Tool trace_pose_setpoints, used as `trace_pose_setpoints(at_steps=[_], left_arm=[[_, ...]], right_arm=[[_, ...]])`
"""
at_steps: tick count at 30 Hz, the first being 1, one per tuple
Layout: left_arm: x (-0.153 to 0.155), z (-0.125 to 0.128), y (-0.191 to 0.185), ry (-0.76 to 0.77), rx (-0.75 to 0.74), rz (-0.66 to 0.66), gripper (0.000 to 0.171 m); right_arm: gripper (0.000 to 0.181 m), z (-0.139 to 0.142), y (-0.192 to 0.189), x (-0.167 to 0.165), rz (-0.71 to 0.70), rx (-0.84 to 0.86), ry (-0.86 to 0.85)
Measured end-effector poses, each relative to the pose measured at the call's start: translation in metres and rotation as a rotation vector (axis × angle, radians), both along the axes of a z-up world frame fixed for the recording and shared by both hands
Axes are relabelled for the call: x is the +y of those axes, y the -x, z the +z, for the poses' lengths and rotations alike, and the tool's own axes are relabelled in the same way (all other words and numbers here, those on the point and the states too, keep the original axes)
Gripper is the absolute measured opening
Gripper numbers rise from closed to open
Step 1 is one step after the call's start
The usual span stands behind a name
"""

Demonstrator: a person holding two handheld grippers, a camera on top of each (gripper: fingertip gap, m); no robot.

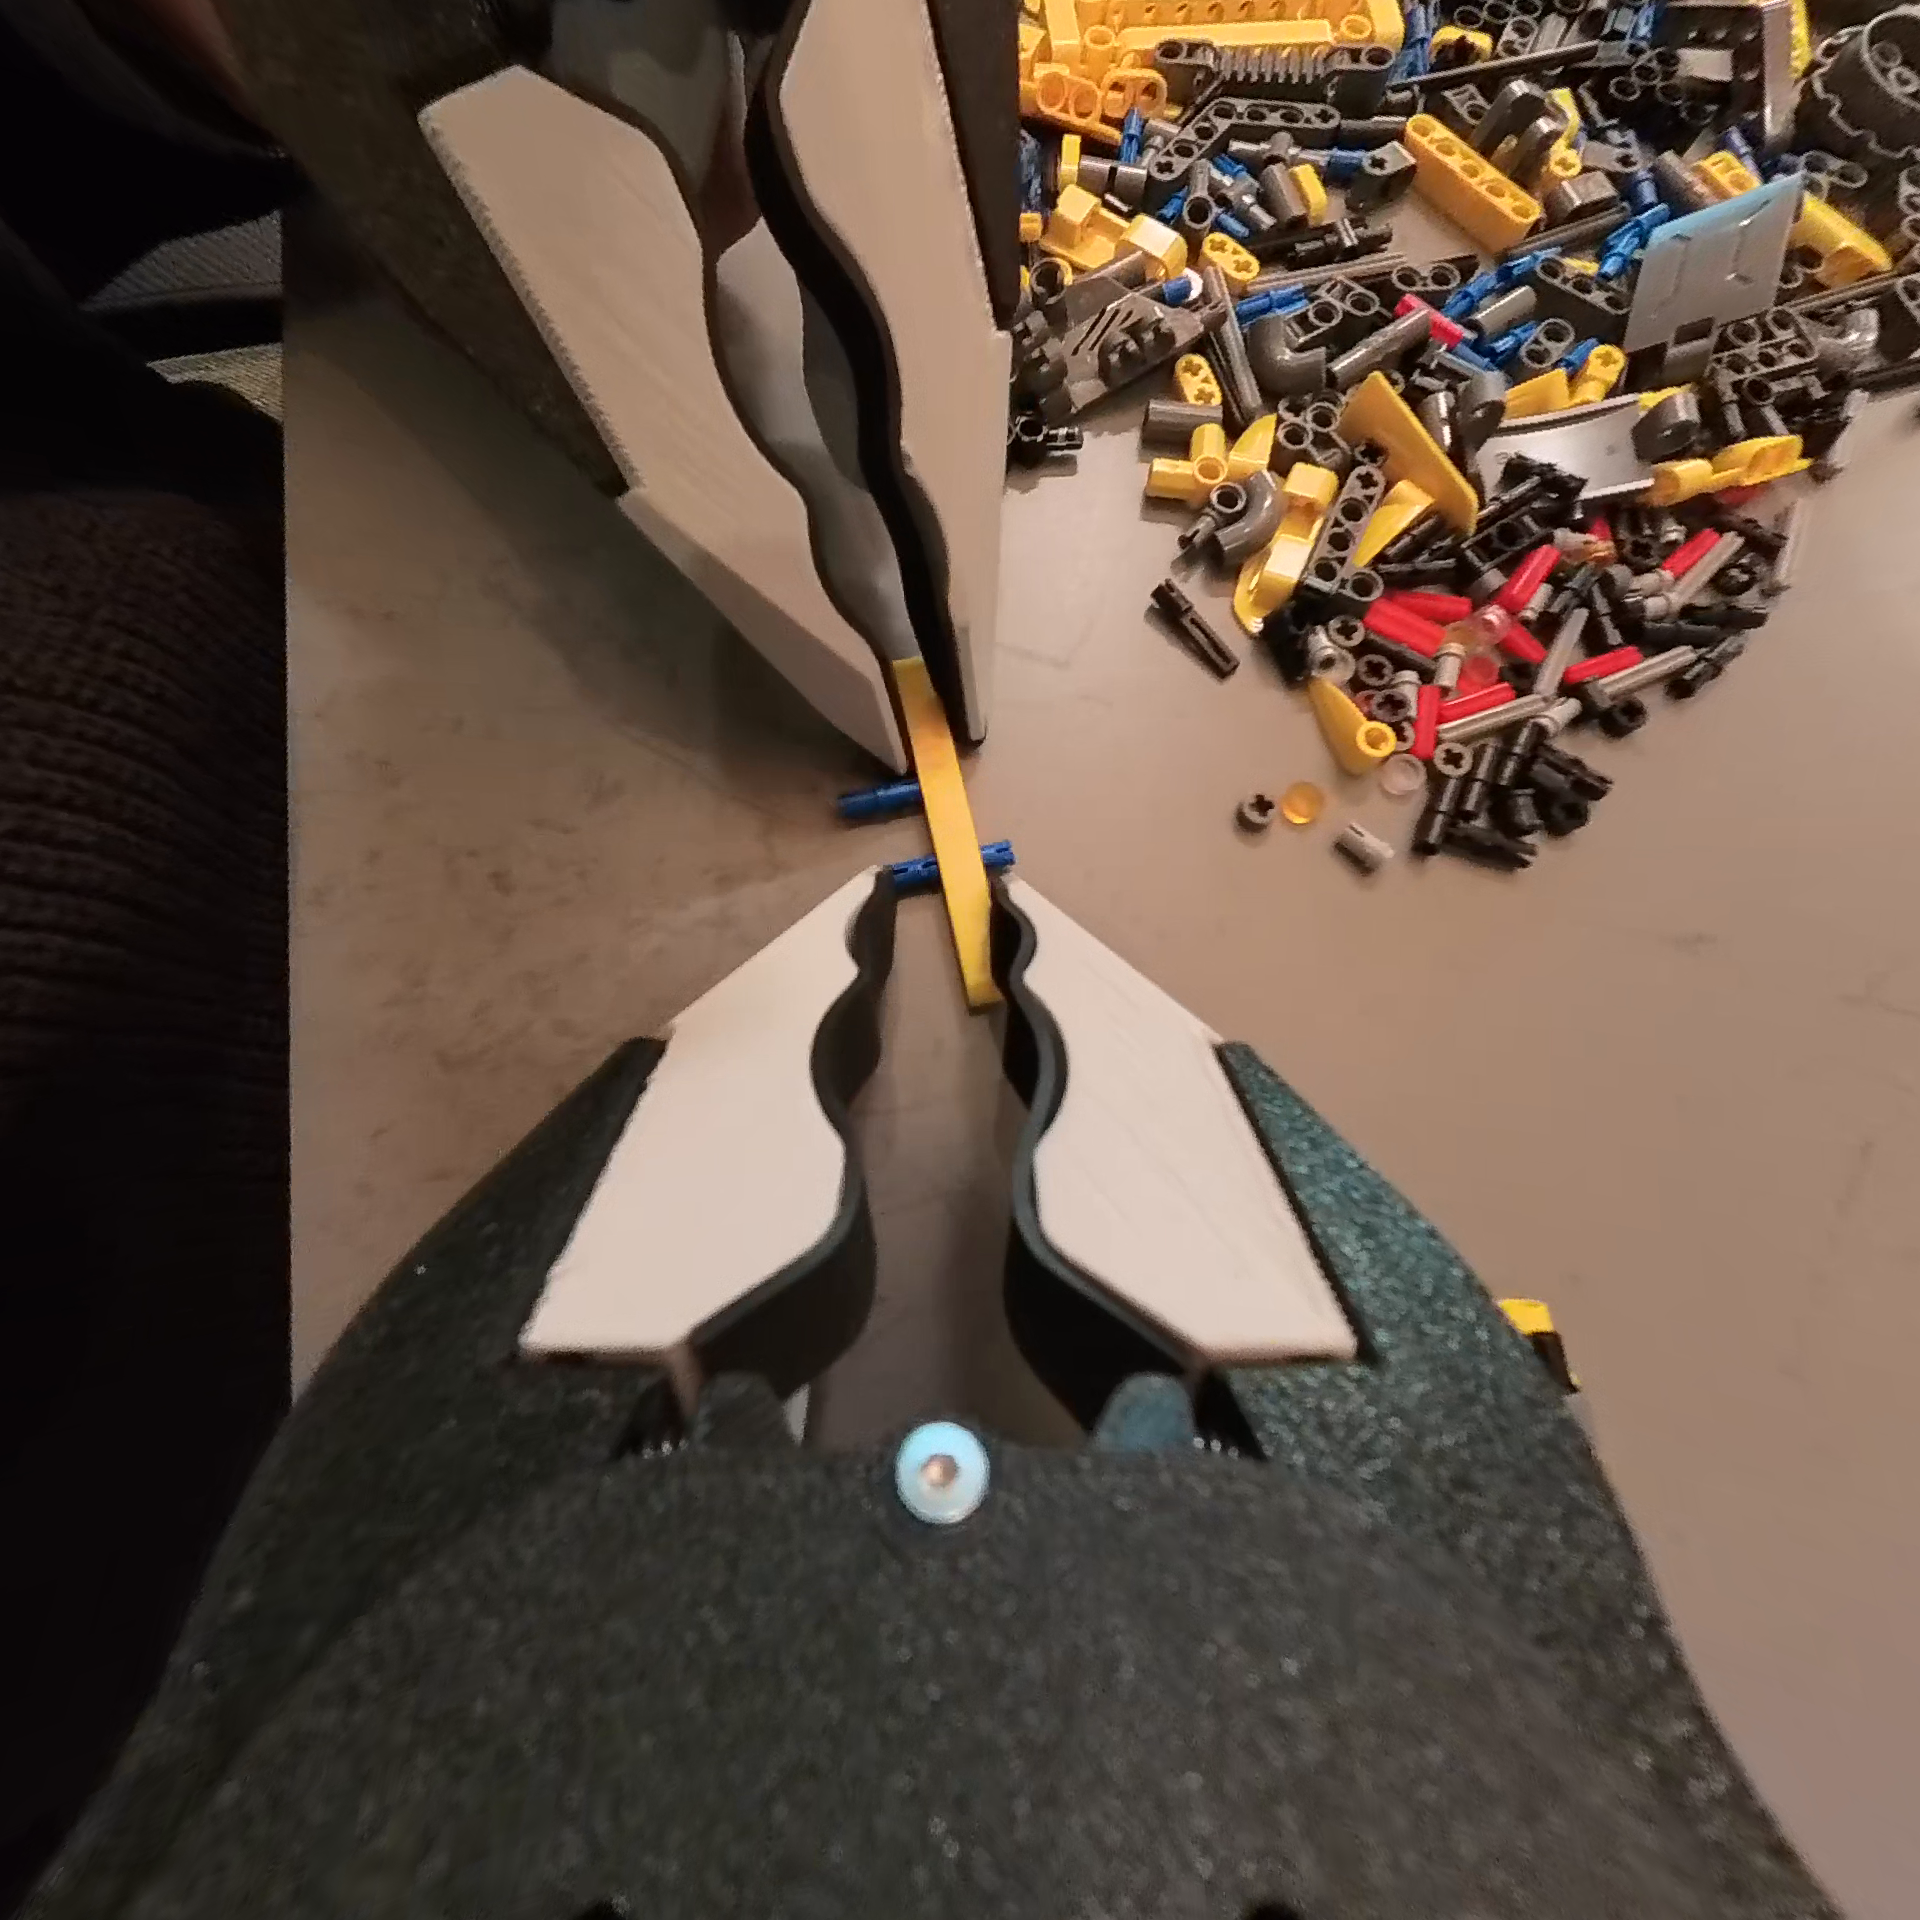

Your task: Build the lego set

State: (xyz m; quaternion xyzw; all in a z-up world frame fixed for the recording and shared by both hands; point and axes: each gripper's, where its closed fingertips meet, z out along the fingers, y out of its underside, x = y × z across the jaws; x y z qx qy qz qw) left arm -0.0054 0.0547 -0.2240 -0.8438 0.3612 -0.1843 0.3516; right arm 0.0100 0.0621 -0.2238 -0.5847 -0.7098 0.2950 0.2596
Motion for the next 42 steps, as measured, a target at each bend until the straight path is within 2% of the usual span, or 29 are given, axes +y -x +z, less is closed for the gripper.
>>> trace_pose_setpoints(at_steps=[9, 11, 12, 14, 18, 21, 36, 42], left_arm=[[0.001, 0.001, 0.001, 0.035, -0.042, 0.01, 0.01], [0.001, 0.004, 0.002, 0.032, -0.061, 0.016, 0.021], [-0.003, 0.007, -0.002, 0.033, -0.089, -0.018, 0.043], [-0.008, 0.013, -0.006, 0.028, -0.132, -0.04, 0.045], [-0.005, 0.004, -0.004, 0.03, -0.058, -0.018, 0.039], [-0.004, 0.002, -0.005, 0.001, -0.014, -0.02, 0.025], [-0.005, 0.001, -0.005, -0.014, 0.007, -0.022, 0.023], [-0.006, 0.001, -0.005, -0.003, 0.0, -0.058, 0.023]], right_arm=[[0.016, 0.0, 0.001, 0.0, 0.001, 0.004, -0.014], [0.016, 0.0, 0.001, 0.0, 0.002, 0.005, -0.021], [0.016, 0.0, 0.001, 0.0, 0.002, 0.005, -0.024], [0.016, 0.0, 0.001, 0.0, 0.003, 0.005, -0.023], [0.016, 0.0, 0.001, 0.0, 0.006, 0.004, -0.011], [0.016, 0.0, 0.001, -0.001, 0.01, 0.004, -0.008], [0.016, 0.0, 0.001, -0.001, 0.01, 0.006, -0.025], [0.016, 0.0, 0.0, -0.002, 0.019, -0.004, 0.024]])
